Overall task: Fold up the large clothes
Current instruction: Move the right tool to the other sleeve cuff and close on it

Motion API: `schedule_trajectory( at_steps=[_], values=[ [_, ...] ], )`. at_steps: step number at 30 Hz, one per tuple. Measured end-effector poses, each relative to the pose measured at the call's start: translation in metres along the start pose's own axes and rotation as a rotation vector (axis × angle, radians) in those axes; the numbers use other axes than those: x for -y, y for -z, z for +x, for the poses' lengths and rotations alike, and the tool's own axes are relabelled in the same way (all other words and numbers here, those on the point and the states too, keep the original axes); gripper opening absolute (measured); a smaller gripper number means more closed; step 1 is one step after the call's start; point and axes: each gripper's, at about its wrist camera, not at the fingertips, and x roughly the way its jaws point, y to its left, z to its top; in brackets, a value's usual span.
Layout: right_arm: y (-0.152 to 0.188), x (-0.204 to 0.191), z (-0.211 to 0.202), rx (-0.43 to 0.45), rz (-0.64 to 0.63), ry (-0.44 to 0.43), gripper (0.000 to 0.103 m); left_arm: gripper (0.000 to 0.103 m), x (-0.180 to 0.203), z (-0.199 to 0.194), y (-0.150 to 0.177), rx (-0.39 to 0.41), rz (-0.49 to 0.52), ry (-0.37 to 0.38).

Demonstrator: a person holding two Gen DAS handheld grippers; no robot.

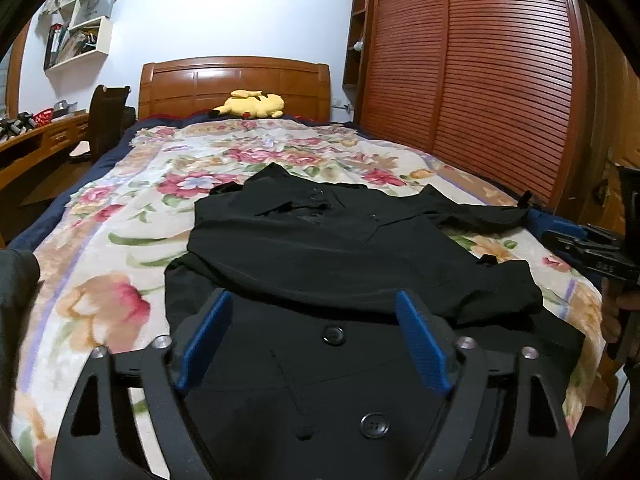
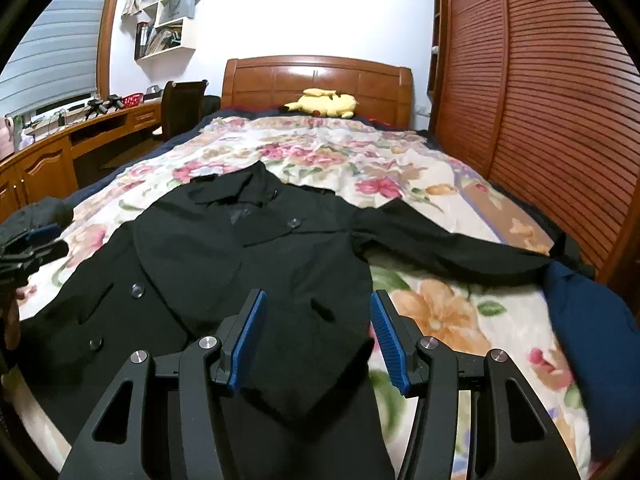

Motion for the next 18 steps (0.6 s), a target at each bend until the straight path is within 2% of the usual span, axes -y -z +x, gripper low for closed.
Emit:
schedule_trajectory(
  at_steps=[1,5,13,18],
  values=[
    [0.001,-0.001,0.002,-0.003,-0.004,-0.002,0.056,0.097,0.001,0.000,0.000,0.000,0.004,-0.003],
    [0.014,-0.001,0.026,-0.061,-0.032,0.016,0.056,0.098,0.007,0.002,0.000,-0.008,0.030,-0.008],
    [0.057,0.012,0.073,-0.298,-0.031,0.004,0.056,0.098,0.012,0.005,0.000,-0.004,0.046,-0.037],
    [0.060,0.017,0.064,-0.302,-0.029,-0.019,0.056,0.098,0.015,0.012,-0.002,-0.005,0.040,-0.030]
  ],
)
